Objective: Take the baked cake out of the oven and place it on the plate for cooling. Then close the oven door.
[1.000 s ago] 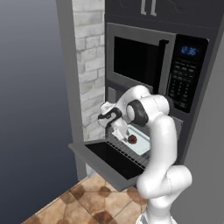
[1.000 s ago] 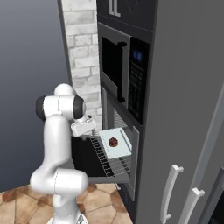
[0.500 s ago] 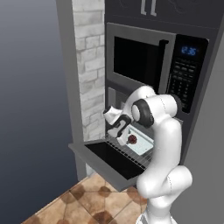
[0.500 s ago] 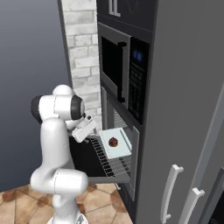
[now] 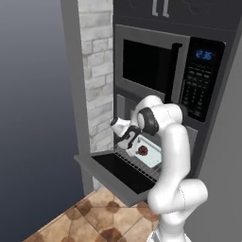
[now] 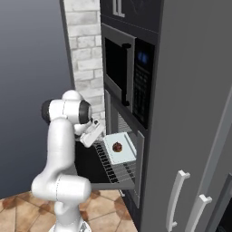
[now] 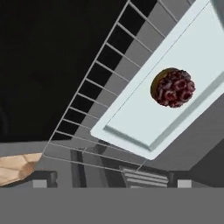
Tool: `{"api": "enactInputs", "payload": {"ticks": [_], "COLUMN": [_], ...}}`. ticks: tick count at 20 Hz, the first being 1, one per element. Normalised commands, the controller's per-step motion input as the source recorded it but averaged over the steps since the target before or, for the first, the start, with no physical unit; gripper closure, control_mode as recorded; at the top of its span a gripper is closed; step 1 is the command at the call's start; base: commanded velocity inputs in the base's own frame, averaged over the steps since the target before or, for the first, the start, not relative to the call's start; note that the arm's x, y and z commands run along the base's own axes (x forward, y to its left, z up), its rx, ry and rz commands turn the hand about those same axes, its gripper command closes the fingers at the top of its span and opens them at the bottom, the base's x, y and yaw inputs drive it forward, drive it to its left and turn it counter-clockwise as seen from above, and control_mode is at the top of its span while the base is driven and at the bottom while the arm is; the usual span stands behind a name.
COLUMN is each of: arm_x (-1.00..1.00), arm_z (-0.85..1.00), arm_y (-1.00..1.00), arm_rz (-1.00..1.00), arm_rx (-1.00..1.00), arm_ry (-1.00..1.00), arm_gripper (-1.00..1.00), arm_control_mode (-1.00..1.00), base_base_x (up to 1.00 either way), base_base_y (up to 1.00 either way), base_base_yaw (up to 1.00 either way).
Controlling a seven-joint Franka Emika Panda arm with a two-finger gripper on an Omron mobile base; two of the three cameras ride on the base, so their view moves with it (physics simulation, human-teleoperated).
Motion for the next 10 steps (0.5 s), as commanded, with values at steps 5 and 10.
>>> {"api": "enactInputs", "payload": {"ticks": [5, 10], "arm_x": [0.55, 0.55], "arm_z": [-0.32, -0.39], "arm_y": [0.0, -0.07], "arm_rz": [-0.03, -0.02], "arm_rx": [-0.06, -0.02], "arm_ry": [0.0, 0.01], "arm_gripper": [-1.0, -1.0], "arm_control_mode": [-1.0, -1.0], "base_base_x": [0.0, 0.0], "base_base_y": [0.0, 0.0], "base_base_yaw": [0.0, 0.0]}}
